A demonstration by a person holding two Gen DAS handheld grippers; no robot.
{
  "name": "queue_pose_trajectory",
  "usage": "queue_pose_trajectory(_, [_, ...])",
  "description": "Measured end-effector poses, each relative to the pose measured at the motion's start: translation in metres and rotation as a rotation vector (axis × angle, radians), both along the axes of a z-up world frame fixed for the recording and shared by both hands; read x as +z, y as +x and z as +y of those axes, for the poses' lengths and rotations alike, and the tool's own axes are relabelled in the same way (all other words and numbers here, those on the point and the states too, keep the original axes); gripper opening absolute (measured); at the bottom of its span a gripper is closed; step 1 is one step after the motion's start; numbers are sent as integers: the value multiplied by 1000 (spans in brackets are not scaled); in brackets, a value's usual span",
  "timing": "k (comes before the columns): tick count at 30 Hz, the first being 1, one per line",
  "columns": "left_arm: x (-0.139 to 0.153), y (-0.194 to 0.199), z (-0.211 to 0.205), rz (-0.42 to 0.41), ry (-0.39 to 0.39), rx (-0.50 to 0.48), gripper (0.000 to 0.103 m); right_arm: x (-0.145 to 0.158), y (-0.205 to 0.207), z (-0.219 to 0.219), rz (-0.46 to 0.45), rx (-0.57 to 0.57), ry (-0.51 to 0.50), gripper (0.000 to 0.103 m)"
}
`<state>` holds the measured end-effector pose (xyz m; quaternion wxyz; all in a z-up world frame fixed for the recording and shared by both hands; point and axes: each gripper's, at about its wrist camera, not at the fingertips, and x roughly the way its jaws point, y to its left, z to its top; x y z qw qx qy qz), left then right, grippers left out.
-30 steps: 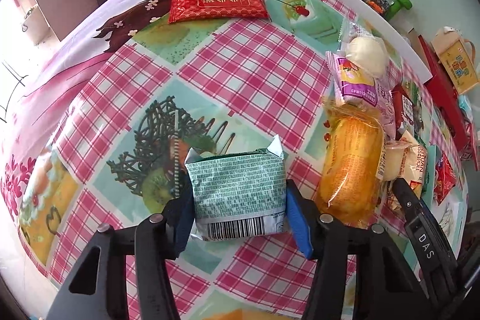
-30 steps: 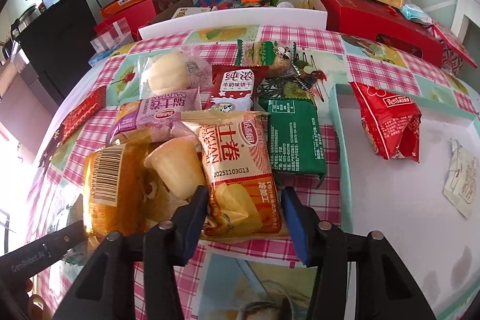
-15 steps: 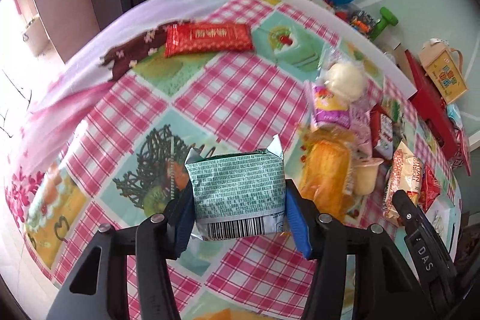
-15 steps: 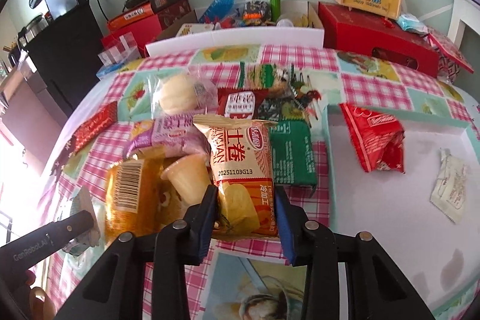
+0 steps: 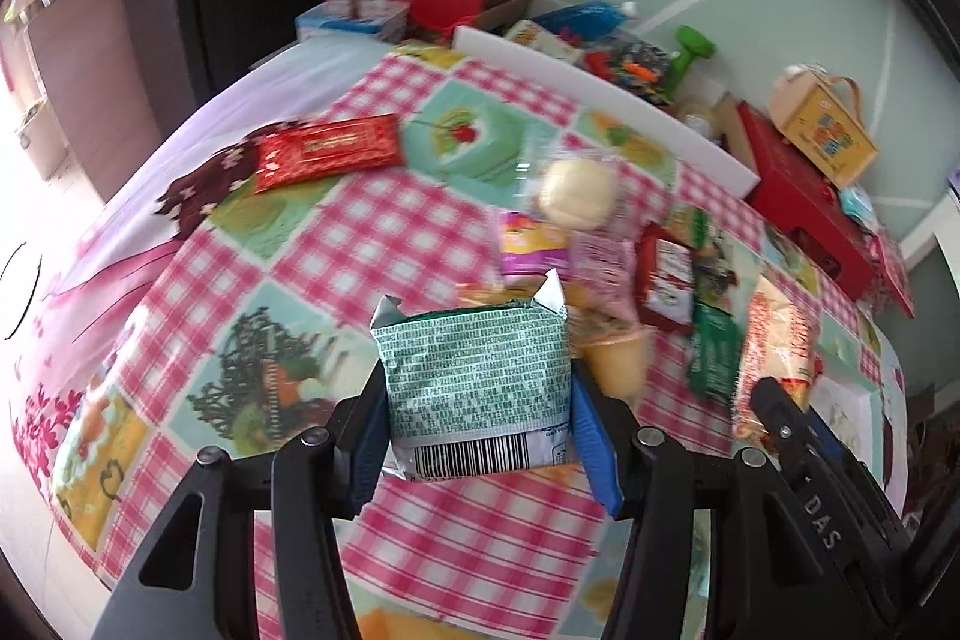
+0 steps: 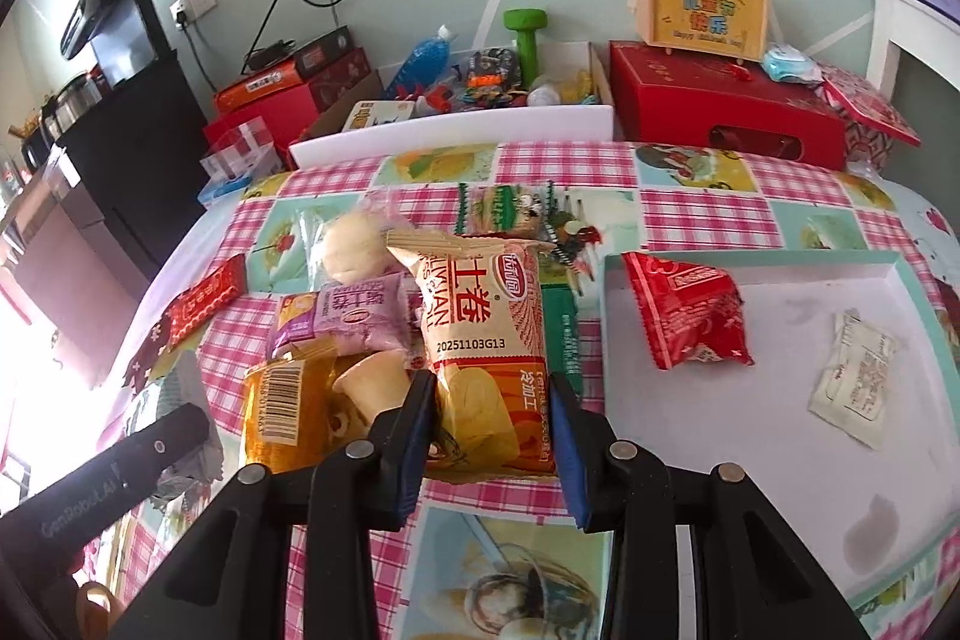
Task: Organize snacks
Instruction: 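Carry the bread bag into the tray with the right tool while the left tool carries the green-white pack there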
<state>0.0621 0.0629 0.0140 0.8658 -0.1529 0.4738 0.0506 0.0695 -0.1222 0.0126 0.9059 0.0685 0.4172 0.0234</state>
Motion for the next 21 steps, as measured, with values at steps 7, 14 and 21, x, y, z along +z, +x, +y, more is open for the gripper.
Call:
queue_pose_trajectory(7, [9,2,-43,-34,-10,-108,57,7,-3,-31,-15,-94,-25,39])
queue_pose_trajectory(14, [14,3,-98,-68,-14,-261,57,8,-12,-107,-3,-317,-38,39])
queue_pose_trajectory(21, [14,4,-151,-96,2,-402,57,-3,-28,-177,53,-515,-45,39])
